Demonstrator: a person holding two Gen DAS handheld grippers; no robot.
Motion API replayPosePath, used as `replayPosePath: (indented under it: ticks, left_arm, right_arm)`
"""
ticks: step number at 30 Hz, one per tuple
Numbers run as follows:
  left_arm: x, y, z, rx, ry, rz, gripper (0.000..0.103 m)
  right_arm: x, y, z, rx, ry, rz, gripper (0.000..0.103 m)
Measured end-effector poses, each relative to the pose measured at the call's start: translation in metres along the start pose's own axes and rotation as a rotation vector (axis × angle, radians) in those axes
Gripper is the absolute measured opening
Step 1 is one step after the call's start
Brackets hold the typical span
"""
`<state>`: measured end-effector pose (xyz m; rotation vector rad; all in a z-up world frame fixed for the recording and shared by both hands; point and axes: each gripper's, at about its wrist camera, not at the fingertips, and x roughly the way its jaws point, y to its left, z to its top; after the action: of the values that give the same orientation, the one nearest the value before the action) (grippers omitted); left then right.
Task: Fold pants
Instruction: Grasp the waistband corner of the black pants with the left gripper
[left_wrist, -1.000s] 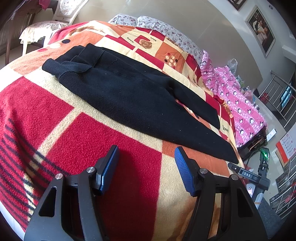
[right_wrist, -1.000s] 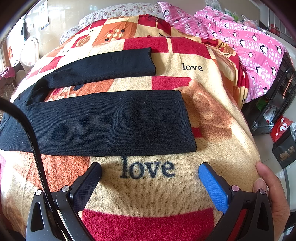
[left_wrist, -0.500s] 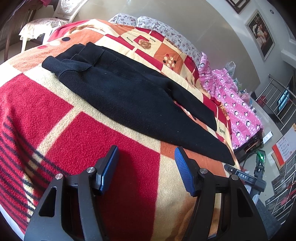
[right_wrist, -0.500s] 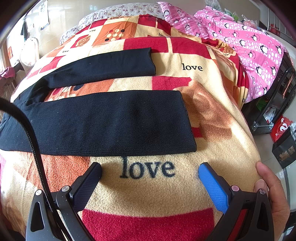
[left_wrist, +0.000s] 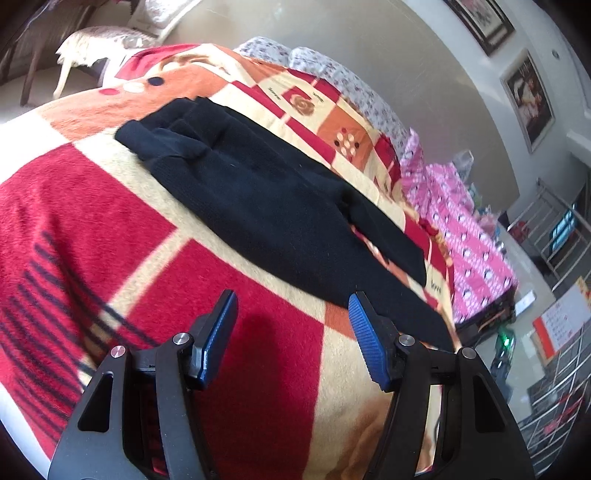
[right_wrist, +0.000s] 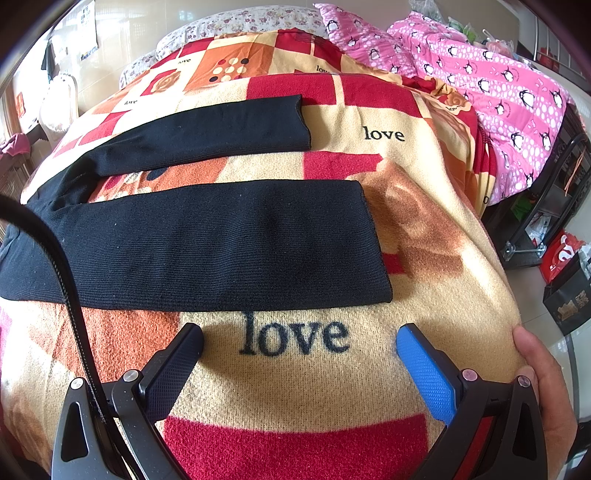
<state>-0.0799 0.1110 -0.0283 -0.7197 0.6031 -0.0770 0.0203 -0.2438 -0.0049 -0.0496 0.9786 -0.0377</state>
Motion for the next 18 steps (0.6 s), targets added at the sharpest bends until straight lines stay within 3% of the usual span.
replayPosePath:
  ticks: [6,7,8,9,14,18]
  left_arm:
    - [-0.017,0.032,0.031,-0.124,-0.084,0.014,0.064]
    - [-0.02,0.039,0.037,-0.152,-0.098,0.023,0.068]
    - [-0.02,0.049,0.042,-0.192,-0.108,0.024,0.079]
    - [-0.018,0.059,0.048,-0.241,-0.113,0.019,0.082]
    - [0.001,0.088,0.085,-0.372,-0.106,0.033,0.082]
    - [0.024,0.097,0.11,-0.425,-0.041,-0.041,0.082]
  right_arm:
    - [-0.002,0.002,0.001,-0.004,-0.001,-0.005,0.103]
    - [-0.002,0.001,0.001,-0.002,0.0,-0.004,0.103]
    - [-0.002,0.002,0.001,-0.003,-0.001,-0.004,0.103]
    - [-0.002,0.002,0.001,-0.003,0.0,-0.005,0.103]
    - [-0.002,0.003,0.001,-0.003,-0.001,-0.004,0.103]
    - [-0.002,0.003,0.001,-0.004,-0.001,-0.005,0.103]
